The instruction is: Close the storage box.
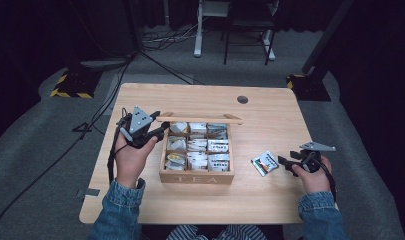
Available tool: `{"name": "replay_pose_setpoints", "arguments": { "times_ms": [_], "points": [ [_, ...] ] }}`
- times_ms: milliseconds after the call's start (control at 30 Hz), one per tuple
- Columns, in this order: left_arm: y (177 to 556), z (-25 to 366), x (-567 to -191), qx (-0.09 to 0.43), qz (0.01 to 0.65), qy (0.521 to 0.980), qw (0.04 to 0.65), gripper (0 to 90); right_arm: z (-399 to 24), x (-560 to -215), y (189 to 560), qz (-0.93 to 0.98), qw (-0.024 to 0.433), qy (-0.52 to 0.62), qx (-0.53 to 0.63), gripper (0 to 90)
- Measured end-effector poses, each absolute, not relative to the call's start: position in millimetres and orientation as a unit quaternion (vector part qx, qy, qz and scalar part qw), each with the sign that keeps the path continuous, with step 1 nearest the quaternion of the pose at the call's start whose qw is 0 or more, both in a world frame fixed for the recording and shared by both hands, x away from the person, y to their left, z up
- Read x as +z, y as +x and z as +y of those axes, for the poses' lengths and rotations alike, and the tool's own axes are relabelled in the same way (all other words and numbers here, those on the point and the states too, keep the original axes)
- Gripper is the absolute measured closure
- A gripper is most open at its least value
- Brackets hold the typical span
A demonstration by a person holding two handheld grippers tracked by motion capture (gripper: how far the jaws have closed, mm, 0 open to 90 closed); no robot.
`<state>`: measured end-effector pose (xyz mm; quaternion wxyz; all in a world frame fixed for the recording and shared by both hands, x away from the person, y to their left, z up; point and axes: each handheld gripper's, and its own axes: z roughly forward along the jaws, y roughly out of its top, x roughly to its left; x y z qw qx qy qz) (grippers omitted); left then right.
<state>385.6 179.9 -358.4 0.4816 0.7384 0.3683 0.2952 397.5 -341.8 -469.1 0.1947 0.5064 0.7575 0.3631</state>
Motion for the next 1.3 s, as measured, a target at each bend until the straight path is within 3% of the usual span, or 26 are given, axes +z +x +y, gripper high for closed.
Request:
{"name": "replay_pose_setpoints", "arguments": {
  "times_ms": [433, 500, 667, 1300],
  "points": [
    [381, 180, -359, 0.288, 0.366, 0.75, 0.469, 55.7, -365, -492, 402, 0.762, 0.212, 0.532, 0.303, 30.6],
    [380, 180, -360, 0.287, 0.366, 0.754, 0.464, 55.6, -369, -498, 402, 0.752, 0.225, 0.538, 0.307, 23.9],
    [378, 179, -360, 0.282, 0.366, 0.759, 0.458, 54.8, -370, -502, 404, 0.745, 0.236, 0.537, 0.319, 18.3],
    [366, 176, -371, 0.253, 0.375, 0.791, 0.412, 48.9, -369, -504, 403, 0.741, 0.242, 0.536, 0.325, 17.4]
  ]
}}
